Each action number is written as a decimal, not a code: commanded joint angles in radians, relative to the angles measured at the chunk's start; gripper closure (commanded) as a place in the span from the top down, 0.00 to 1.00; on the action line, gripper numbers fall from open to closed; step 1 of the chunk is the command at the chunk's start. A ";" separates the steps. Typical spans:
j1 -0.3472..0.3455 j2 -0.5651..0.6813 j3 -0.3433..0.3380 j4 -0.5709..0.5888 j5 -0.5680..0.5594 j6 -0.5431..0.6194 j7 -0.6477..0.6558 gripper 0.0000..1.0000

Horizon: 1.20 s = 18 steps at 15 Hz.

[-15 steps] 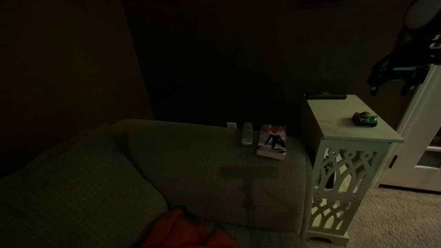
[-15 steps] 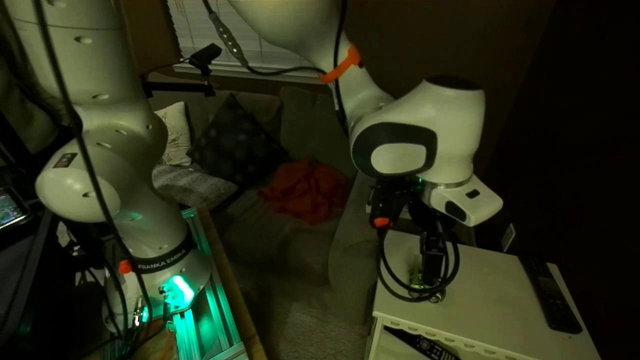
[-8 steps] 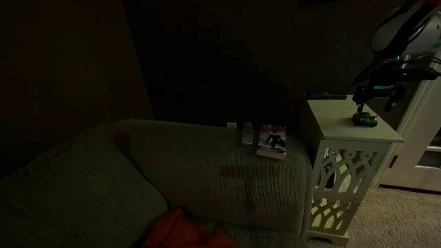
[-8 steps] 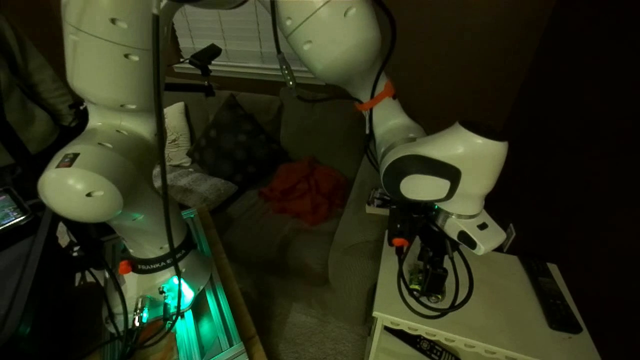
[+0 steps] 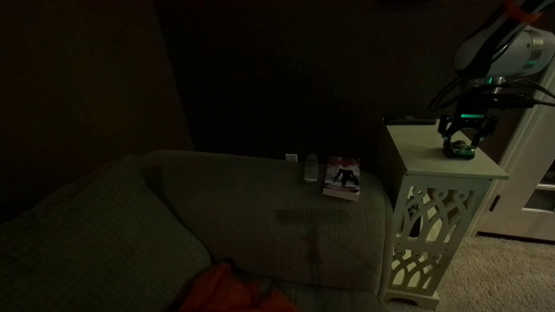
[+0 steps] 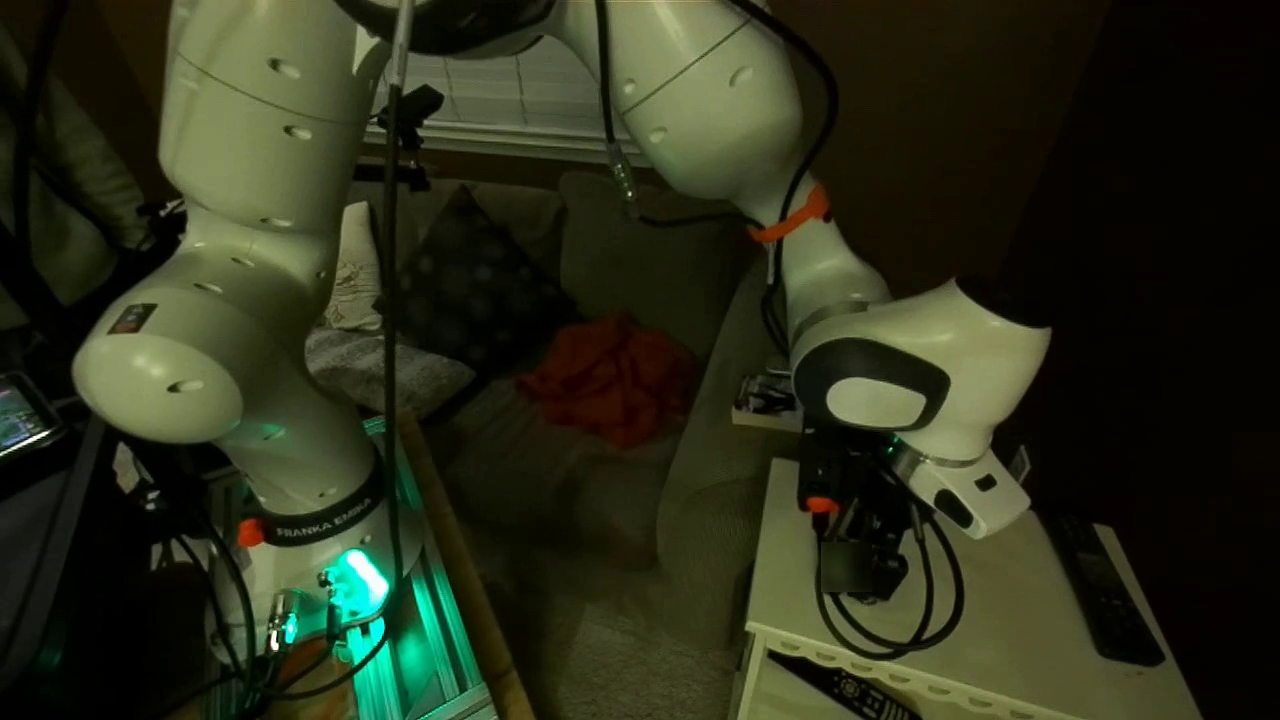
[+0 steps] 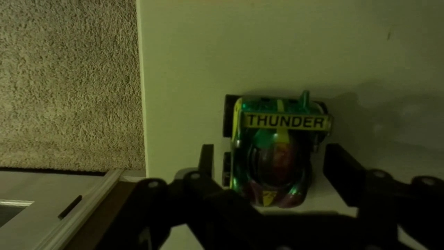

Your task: Put the toy car on top of the book on the armrest.

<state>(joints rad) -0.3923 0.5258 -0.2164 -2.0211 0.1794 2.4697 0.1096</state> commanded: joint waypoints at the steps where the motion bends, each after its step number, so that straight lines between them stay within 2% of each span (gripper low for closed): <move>1: -0.006 0.039 -0.012 0.060 0.016 -0.055 -0.005 0.51; 3: -0.003 0.037 -0.020 0.068 0.011 -0.066 -0.001 0.40; 5: 0.002 0.029 -0.022 0.069 0.011 -0.089 0.006 0.38; 7: 0.028 -0.027 -0.003 0.009 0.006 -0.115 -0.009 0.35; 12: 0.173 -0.091 0.050 -0.107 -0.086 -0.154 -0.032 0.35; 16: 0.291 -0.102 0.109 -0.105 -0.153 -0.170 -0.036 0.35; 18: 0.310 -0.116 0.134 -0.091 -0.178 -0.172 -0.094 0.35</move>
<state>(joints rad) -0.1039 0.4499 -0.1041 -2.1084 0.0475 2.3134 0.0839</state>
